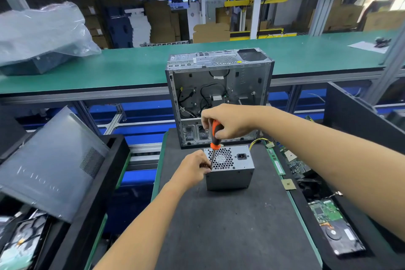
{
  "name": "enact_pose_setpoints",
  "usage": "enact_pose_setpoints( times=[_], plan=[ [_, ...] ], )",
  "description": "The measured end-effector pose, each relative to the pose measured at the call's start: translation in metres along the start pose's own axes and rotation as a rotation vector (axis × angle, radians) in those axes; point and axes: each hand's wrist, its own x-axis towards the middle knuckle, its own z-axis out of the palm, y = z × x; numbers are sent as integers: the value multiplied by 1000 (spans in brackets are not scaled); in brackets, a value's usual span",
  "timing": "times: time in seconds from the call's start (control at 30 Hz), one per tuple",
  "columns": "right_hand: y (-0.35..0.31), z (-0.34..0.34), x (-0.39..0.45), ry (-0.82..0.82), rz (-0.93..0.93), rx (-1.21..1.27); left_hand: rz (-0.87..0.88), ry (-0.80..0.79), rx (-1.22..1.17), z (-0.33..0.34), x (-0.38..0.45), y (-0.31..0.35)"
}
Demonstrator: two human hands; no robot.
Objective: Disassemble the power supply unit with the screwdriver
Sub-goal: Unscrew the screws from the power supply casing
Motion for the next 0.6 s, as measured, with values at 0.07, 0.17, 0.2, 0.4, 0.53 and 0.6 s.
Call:
enact_pose_setpoints(
  times=[0.07,0.17,0.2,0.4,0.53,0.6],
  plan=[
    [-1,3,-1,15,6,33,0,-7,-4,0,0,0],
    [0,10,2,78,93,-146,6,-16,1,-1,-1,0],
    [0,10,3,91,129,-203,8,-21,6,-2,-1,0],
    [1,5,1,54,-3,-33,25,-13,26,-2,-2,3],
    [1,2,0,4,12,86,11,11,69,2,-3,7],
    [2,2,1,19,63,29,-8,18,124,4,-2,7]
  ],
)
